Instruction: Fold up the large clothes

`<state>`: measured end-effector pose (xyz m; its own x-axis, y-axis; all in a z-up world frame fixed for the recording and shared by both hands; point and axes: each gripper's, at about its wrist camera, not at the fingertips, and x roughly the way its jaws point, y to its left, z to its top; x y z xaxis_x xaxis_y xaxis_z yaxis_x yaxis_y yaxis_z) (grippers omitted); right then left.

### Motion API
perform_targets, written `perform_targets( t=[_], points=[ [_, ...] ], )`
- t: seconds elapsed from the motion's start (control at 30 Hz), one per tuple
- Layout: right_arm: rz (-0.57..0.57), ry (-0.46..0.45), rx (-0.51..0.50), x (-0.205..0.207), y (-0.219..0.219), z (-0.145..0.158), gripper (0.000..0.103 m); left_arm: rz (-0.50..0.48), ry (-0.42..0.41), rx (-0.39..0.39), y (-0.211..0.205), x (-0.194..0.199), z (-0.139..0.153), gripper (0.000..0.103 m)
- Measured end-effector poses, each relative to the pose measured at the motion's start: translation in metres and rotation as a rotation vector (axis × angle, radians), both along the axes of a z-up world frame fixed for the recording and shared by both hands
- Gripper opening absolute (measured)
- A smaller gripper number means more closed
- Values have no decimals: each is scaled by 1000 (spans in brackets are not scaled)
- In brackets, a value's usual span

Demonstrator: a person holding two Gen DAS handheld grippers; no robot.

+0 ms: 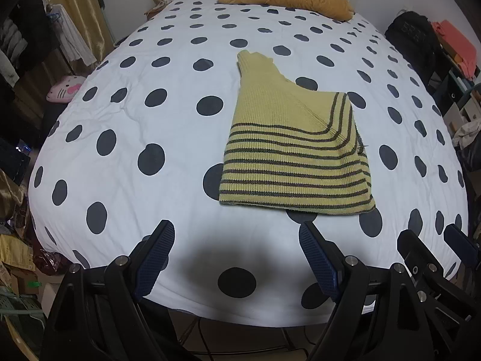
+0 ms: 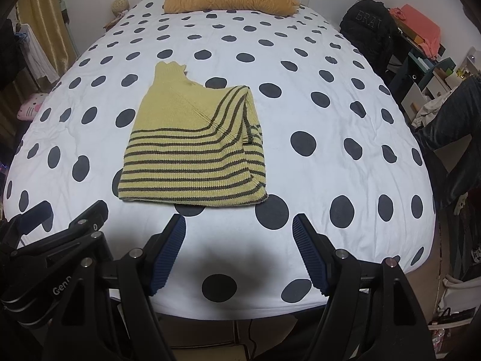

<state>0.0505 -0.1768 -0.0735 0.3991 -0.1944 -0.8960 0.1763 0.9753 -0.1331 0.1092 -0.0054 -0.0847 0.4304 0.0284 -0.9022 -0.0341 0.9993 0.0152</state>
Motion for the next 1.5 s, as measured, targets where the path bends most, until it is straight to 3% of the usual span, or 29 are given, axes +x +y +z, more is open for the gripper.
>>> perform_targets(
  t=[1.5],
  points=[
    [-3,4,0,-1,3,0,74,-3,4,3,2,0,0,84]
  ],
)
